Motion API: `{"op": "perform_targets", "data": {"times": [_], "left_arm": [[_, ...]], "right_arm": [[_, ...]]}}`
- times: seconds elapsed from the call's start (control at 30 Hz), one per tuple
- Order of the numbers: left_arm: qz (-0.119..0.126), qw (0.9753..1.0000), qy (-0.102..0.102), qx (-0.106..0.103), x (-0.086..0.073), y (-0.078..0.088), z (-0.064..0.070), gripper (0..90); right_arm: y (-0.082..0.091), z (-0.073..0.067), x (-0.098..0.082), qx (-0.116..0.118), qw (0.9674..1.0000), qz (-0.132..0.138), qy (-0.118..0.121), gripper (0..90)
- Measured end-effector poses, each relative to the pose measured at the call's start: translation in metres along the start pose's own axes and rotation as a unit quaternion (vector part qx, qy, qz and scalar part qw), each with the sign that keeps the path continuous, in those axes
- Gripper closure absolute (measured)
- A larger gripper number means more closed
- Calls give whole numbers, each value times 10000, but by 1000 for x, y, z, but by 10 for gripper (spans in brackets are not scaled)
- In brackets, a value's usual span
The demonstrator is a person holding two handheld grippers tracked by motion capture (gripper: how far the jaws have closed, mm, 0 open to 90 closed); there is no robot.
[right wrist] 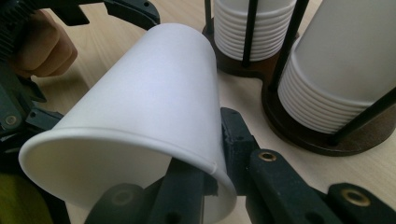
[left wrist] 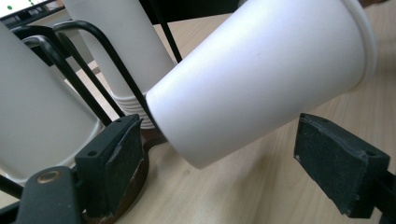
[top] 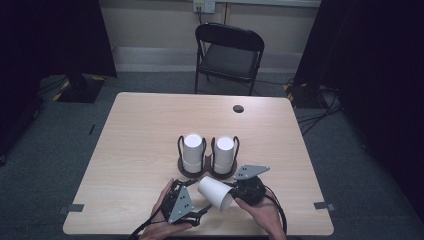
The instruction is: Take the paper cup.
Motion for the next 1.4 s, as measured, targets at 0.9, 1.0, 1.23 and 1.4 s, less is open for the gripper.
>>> {"op": "perform_targets", "data": {"times": [0.9,1.0,1.23,1.4], "left_arm": [[-151,9985,-516,73,11,-13,15,121],[-94,9990,-436,85,12,-15,16,120],[-18,9995,-308,69,21,-21,19,152],[80,9993,-325,168,23,-18,18,159]], "right_arm": [[-15,-8,20,334,9977,-585,117,885],[-16,-9,21,333,9978,-569,103,885],[-21,-13,27,374,9974,-602,98,889],[-20,-12,27,422,9974,-579,2,884]]}}
Point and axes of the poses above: each handheld gripper's, and its own axes: y roughly backward along the jaws, x roughly out of its top, z roughly to its right, the point moved 5 cm from there along -y, roughly forward along the jaws, and after that the axes turned 13 degrees about -z, right-handed, at the moved point
